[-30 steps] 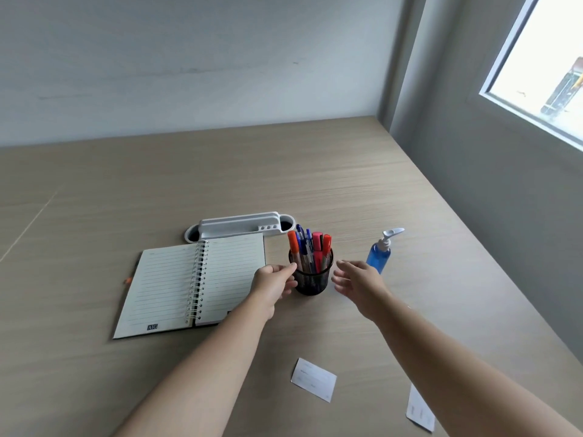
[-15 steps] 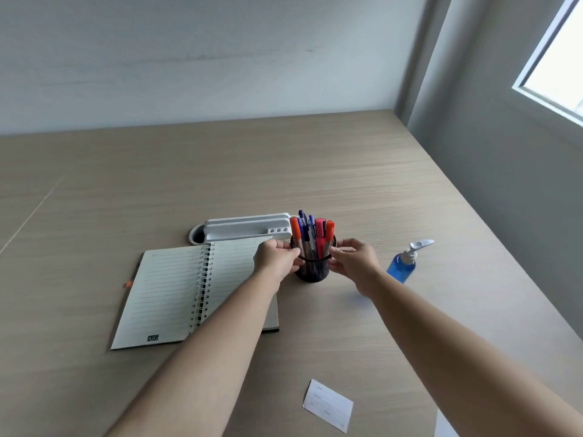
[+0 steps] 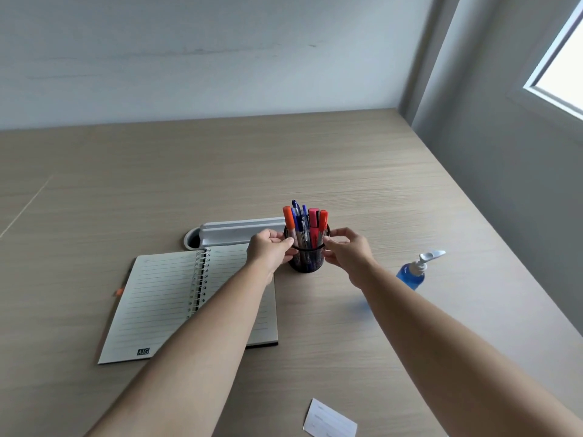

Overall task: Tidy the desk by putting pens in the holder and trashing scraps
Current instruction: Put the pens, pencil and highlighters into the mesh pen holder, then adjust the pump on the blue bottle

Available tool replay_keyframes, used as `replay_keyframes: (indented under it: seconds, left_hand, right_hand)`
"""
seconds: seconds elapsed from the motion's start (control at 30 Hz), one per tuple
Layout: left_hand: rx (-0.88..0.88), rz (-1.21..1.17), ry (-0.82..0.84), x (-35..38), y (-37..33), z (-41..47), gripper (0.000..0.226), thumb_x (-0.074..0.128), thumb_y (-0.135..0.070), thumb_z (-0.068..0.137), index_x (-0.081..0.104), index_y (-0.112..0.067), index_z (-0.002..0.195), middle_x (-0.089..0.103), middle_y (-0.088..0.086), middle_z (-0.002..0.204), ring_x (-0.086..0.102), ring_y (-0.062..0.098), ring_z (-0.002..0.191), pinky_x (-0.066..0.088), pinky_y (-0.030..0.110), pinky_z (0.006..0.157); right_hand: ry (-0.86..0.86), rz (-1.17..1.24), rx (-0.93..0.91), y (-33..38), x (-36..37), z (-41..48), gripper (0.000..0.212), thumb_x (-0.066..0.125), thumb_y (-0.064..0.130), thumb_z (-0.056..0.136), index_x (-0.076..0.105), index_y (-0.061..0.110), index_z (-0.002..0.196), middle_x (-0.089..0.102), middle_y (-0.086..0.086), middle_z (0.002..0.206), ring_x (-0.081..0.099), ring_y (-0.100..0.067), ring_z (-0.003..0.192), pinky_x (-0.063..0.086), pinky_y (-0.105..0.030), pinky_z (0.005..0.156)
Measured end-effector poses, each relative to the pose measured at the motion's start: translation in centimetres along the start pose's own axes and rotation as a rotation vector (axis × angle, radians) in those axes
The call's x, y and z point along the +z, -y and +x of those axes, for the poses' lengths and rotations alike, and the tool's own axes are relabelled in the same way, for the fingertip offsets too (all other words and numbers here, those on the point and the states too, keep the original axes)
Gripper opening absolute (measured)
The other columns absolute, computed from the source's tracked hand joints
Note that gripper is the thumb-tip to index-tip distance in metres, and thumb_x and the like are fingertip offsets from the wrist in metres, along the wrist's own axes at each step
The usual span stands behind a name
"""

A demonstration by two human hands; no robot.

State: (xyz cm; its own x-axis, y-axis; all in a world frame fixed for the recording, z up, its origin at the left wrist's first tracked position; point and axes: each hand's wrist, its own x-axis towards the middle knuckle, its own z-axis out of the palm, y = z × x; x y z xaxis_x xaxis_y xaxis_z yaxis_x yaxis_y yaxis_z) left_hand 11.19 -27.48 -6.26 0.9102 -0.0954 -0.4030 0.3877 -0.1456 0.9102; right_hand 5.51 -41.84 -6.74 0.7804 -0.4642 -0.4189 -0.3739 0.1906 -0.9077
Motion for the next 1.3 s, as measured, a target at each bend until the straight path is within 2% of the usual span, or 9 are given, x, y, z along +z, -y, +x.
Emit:
replay_keyframes:
  seconds: [0.1,0.23,0.5,0.6,0.7,0.87,0.97,1.07,1.3]
  left_hand:
    - [-0.015,-0.033,-0.02,-0.7,1.0,-0.8,0.014,0.068,-0.013,0.084,0.057,-0.01,0.092,0.065,0.004,0.084,0.065,0.012,0.069,0.055,0.026,0.069]
    - [0.067,0.227,-0.091,-1.4,3.8,-3.6,0.014,0.068,-0.027,0.083,0.06,-0.015,0.08,0.069,0.002,0.075,0.066,0.013,0.067,0.053,0.03,0.067]
    - [0.26,0.487,0.02,1.5,6.5,-10.4,0.017,0.068,-0.02,0.079,0.058,-0.022,0.065,0.057,-0.008,0.057,0.051,0.006,0.056,0.039,0.013,0.055]
    - [0.362,0.497,0.115,4.4,4.5,-11.5,0.012,0.067,-0.02,0.079,0.06,-0.021,0.07,0.059,-0.008,0.063,0.052,0.006,0.06,0.039,0.011,0.057]
    - [0.452,0.507,0.223,7.5,1.1,-11.8,0.008,0.068,-0.019,0.08,0.063,-0.018,0.087,0.063,-0.003,0.084,0.057,0.011,0.076,0.045,0.019,0.073]
    - [0.514,0.689,0.396,12.9,-3.1,-12.2,0.038,0.071,-0.025,0.079,0.061,-0.017,0.114,0.062,0.001,0.112,0.057,0.017,0.101,0.048,0.028,0.09]
    - [0.528,0.762,0.349,14.8,-3.2,-12.5,0.023,0.069,-0.027,0.08,0.067,-0.019,0.101,0.07,0.004,0.104,0.064,0.022,0.098,0.052,0.033,0.086]
    - [0.538,0.729,0.259,15.4,-2.9,-12.6,0.01,0.067,-0.024,0.082,0.07,-0.019,0.091,0.074,0.005,0.091,0.067,0.023,0.088,0.052,0.031,0.077]
    - [0.54,0.698,0.257,14.9,-5.0,-10.1,0.016,0.068,-0.018,0.082,0.073,-0.016,0.098,0.074,0.008,0.095,0.067,0.022,0.089,0.052,0.028,0.08]
  right_hand:
    - [-0.064,-0.001,-0.029,-0.3,-0.2,-0.6,0.018,0.068,0.013,0.083,0.058,0.01,0.099,0.062,-0.006,0.07,0.059,-0.015,0.061,0.057,-0.03,0.071]
    - [0.04,0.004,-0.044,-2.5,-2.3,-3.8,0.007,0.062,0.004,0.086,0.058,0.007,0.09,0.062,-0.006,0.076,0.061,-0.014,0.064,0.056,-0.014,0.057]
    - [-0.033,-0.118,0.023,-7.9,-10.5,-8.4,0.011,0.06,-0.009,0.082,0.059,0.002,0.079,0.058,-0.01,0.065,0.056,-0.014,0.052,0.052,-0.014,0.048]
    - [-0.158,-0.15,0.003,-6.6,-14.0,-8.1,0.01,0.064,-0.005,0.081,0.061,-0.001,0.09,0.061,-0.011,0.072,0.057,-0.021,0.062,0.055,-0.026,0.065]
    - [-0.176,-0.261,-0.023,-5.0,-15.7,-7.8,0.029,0.068,0.001,0.08,0.061,0.011,0.106,0.064,-0.011,0.096,0.062,-0.025,0.081,0.053,-0.04,0.084]
    - [-0.088,-0.449,-0.127,-3.0,-15.8,-7.7,0.059,0.069,0.002,0.078,0.05,0.02,0.131,0.055,-0.007,0.121,0.057,-0.026,0.111,0.045,-0.03,0.086]
    - [-0.105,-0.444,-0.158,-2.7,-15.2,-7.8,0.051,0.066,0.0,0.08,0.053,0.017,0.127,0.059,-0.011,0.125,0.059,-0.021,0.1,0.045,-0.02,0.079]
    - [-0.138,-0.436,-0.203,-3.0,-14.8,-7.7,0.041,0.06,-0.005,0.083,0.057,0.009,0.121,0.064,-0.016,0.117,0.058,-0.018,0.086,0.041,0.001,0.054]
    - [-0.145,-0.443,-0.257,-1.5,-13.9,-5.2,0.036,0.067,0.0,0.078,0.062,0.013,0.112,0.067,-0.007,0.106,0.063,-0.016,0.081,0.045,-0.003,0.059]
